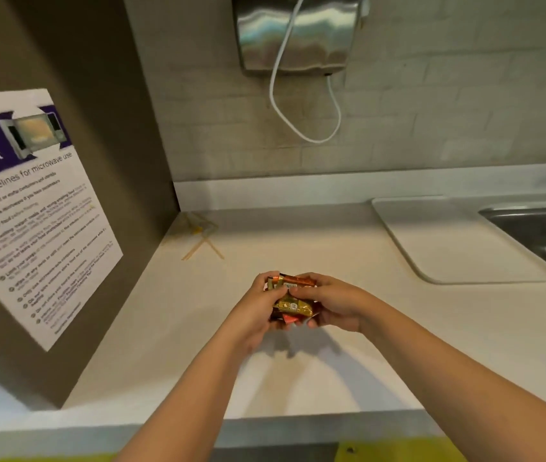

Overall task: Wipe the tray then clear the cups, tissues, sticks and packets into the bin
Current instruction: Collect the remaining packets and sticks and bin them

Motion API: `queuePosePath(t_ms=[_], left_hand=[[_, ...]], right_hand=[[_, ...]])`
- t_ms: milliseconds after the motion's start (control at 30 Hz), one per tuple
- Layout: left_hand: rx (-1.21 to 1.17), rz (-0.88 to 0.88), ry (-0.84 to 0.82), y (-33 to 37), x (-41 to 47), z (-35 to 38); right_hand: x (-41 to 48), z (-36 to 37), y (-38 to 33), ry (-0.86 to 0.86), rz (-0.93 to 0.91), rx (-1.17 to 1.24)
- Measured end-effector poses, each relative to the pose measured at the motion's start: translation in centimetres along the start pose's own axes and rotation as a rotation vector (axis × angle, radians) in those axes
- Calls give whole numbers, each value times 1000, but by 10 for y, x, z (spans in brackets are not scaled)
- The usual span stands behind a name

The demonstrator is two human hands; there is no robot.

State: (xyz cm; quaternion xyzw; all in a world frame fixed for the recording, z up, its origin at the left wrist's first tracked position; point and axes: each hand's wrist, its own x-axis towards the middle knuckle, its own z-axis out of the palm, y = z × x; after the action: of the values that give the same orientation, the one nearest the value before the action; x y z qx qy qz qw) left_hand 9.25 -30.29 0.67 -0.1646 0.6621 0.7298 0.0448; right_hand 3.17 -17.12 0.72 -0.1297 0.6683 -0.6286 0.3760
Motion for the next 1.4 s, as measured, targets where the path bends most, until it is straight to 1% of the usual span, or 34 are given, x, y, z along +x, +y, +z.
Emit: queuePosePath(t_ms=[167,433,567,667,767,867,1000,1133,1233,1333,1400], left_hand=[[38,-21,-111,-4,-27,33],[90,-1,-271,-18,-52,97],[118,-23,-362,-35,-65,155],[150,-54,-440,-59,-78,207],[198,-99,-506,-87,-93,255],[207,-196,-537,-122,-103,301],[187,-326,-513,-170,-107,342],[212,-424,-402,-216,-105,360],[207,-514,-319,-242,-102,368],[220,-581,-272,-256,-96,371],[260,-596,-264,-265,-89,372]], right_hand=[[-50,-14,13,82,-2,31],[-121,-58,32,128,20,22],[-172,-96,59,188,23,88],[-220,-129,90,229,61,123],[-264,-160,123,220,112,151],[-305,-189,159,216,184,207],[-332,-215,210,292,297,230],[-329,-225,257,337,425,269],[-323,-228,281,367,479,274],[-316,-233,297,470,535,252],[-313,-236,303,544,562,212]])
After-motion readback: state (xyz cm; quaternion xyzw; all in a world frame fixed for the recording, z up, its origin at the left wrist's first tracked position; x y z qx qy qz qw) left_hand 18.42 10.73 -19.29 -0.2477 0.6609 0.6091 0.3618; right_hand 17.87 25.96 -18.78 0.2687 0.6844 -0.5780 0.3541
